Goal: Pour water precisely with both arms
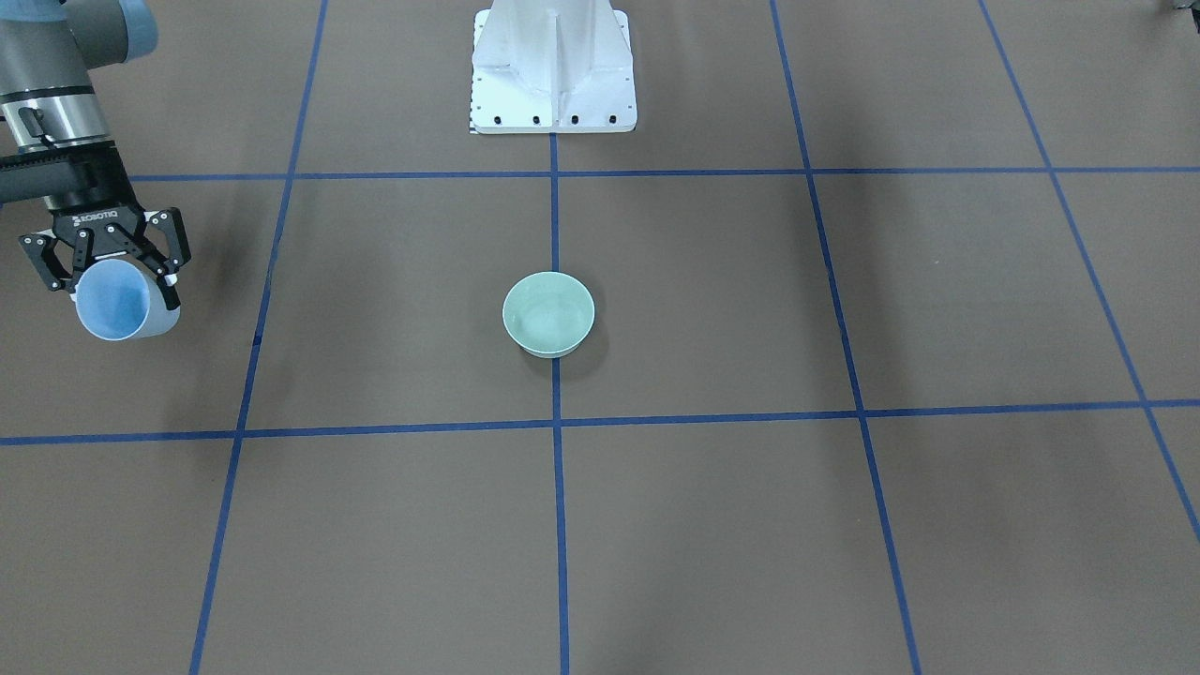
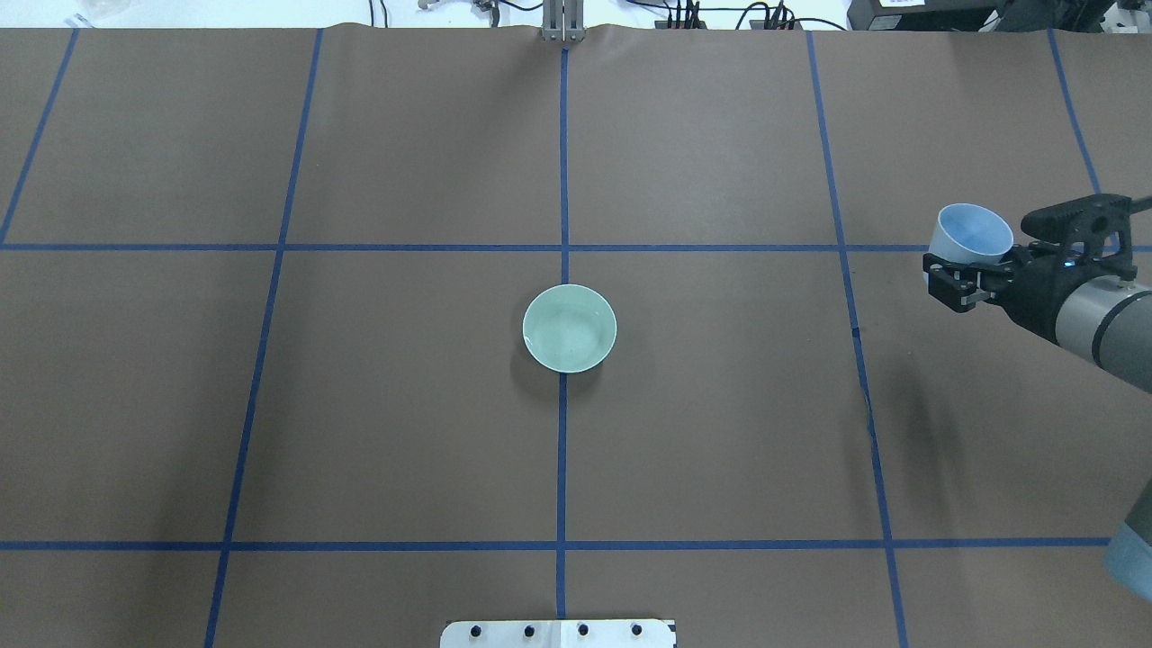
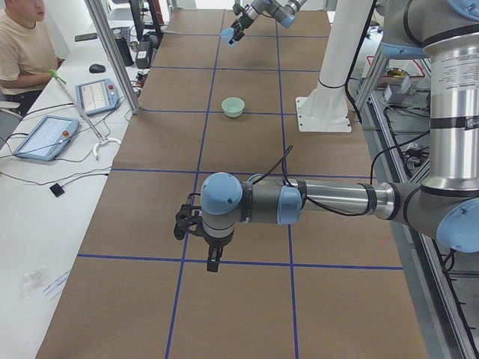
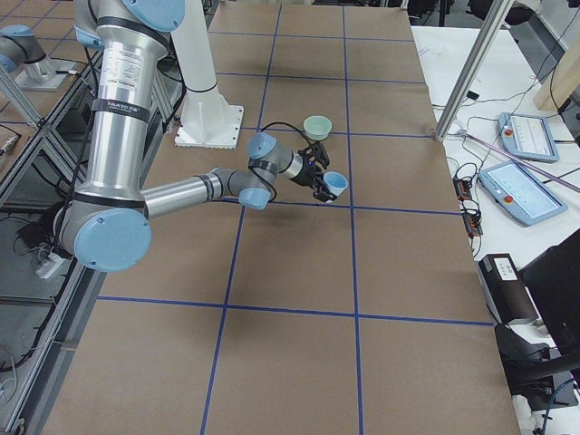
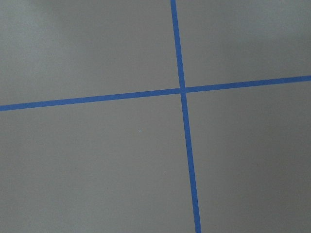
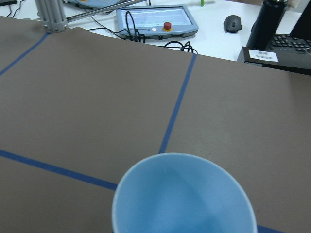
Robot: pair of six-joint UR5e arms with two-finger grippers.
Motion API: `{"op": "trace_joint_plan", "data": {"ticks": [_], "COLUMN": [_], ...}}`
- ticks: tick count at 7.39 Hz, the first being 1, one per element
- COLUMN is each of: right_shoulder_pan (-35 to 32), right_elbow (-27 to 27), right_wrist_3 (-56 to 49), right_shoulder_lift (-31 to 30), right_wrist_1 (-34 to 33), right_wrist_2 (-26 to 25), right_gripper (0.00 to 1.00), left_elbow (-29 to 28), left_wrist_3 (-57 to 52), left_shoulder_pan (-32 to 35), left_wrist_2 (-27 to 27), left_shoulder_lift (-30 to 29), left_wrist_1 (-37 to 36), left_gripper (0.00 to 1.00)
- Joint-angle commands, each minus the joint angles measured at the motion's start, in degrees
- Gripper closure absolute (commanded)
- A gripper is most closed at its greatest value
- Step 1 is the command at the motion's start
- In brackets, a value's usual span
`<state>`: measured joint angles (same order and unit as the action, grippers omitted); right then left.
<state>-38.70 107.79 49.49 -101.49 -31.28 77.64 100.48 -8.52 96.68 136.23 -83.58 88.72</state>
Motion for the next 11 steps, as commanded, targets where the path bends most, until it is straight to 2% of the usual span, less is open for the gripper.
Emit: {"op": "trace_joint_plan", "data": {"ticks": [1, 2, 3, 4, 5, 7, 8, 10, 11], "right_shoulder_pan": [4.48, 8.25, 10.12, 11.09, 11.88, 13.03, 13.12, 13.04, 12.95], "right_elbow": [-5.47, -8.44, -11.26, -13.98, -16.45, -17.7, -17.7, -17.35, -17.61], "right_wrist_3": [1.75, 2.97, 2.98, 2.98, 2.98, 2.98, 3.07, 3.42, 3.16], "right_shoulder_lift": [-0.64, -0.2, -0.2, -0.11, 0.24, 0.33, 0.42, 0.42, 0.24], "right_wrist_1": [5.0, 8.48, 12.61, 15.69, 17.55, 18.54, 18.71, 19.32, 22.46], "right_wrist_2": [-10.96, -16.33, -18.55, -19.53, -21.28, -23.06, -23.15, -23.59, -23.59], "right_gripper": [1.0, 1.0, 1.0, 0.93, 0.8, 0.18, 0.0, 0.0, 0.0], "left_elbow": [0.06, 0.06, -0.02, 0.06, -0.02, -0.02, -0.02, -0.02, -0.02], "left_wrist_3": [0.0, 0.0, 0.0, 0.0, 0.0, 0.0, 0.0, 0.0, 0.0], "left_shoulder_pan": [0.0, 0.0, -0.09, -0.09, -0.09, -0.09, -0.09, -0.09, -0.09], "left_wrist_2": [0.0, 0.0, 0.0, 0.0, 0.0, 0.0, 0.0, 0.0, 0.0], "left_shoulder_lift": [0.0, 0.0, 0.0, 0.0, 0.0, 0.0, 0.0, 0.0, 0.0], "left_wrist_1": [0.05, 0.05, -0.04, -0.04, -0.04, -0.04, -0.04, -0.04, 0.05], "left_gripper": [0.0, 0.0, 0.0, 0.0, 0.0, 0.0, 0.0, 0.0, 0.0]}}
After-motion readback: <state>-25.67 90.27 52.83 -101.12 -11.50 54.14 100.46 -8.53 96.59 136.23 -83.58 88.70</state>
